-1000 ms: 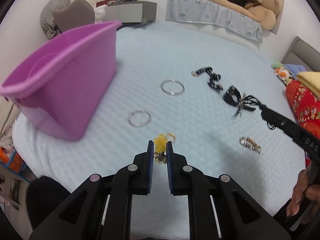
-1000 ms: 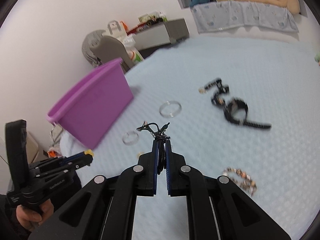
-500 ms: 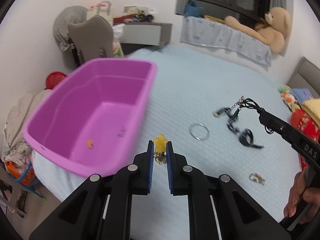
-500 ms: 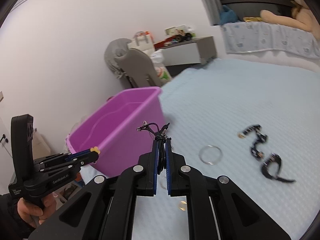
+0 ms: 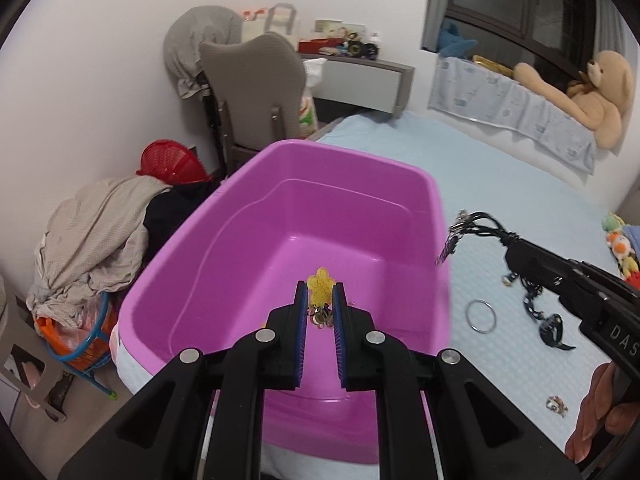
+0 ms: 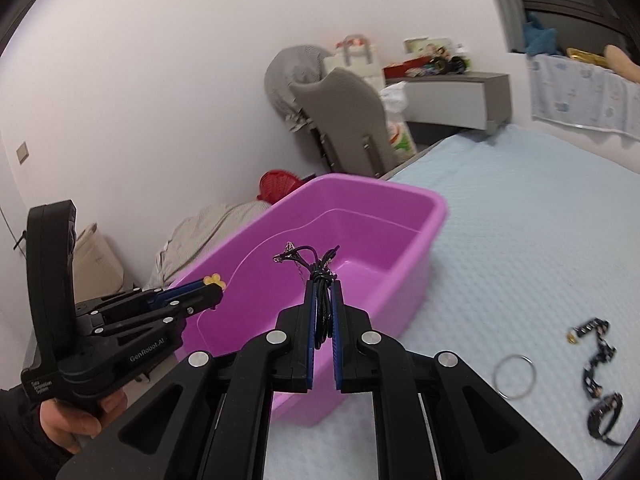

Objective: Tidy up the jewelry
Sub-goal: 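Carry the pendant and flower earring with both tools over the pink tub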

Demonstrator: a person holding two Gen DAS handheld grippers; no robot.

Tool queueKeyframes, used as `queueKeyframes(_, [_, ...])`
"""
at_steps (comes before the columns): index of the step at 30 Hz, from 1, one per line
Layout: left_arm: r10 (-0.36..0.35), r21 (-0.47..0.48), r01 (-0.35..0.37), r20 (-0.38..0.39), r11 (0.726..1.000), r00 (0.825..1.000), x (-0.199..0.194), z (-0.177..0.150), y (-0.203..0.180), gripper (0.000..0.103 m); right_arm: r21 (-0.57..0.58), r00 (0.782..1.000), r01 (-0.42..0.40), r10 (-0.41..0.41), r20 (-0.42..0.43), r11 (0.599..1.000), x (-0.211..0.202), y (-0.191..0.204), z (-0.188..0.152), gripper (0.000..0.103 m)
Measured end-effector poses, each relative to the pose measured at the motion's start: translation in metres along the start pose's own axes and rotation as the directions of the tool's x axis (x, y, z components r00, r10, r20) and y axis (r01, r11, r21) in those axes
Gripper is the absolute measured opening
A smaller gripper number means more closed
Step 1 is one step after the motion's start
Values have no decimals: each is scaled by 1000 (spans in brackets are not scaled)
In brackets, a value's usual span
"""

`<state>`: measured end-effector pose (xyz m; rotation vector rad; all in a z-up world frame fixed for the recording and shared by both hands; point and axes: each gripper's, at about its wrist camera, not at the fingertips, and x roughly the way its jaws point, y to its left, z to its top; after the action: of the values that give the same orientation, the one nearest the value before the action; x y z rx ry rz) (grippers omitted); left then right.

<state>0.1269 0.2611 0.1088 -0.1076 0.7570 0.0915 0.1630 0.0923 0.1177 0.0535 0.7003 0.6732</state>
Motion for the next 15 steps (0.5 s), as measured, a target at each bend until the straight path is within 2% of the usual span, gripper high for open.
queueKeyframes(7, [51,-57,-54,-51,997,997,31,5,28,13,-25,995,-10,7,-101,1000,62,17,12,7])
queueKeyframes(15, [93,-53,-100,-120,994,988,63,12,42,13,-18,980,9,-12,-200,1000,111,16,17,7])
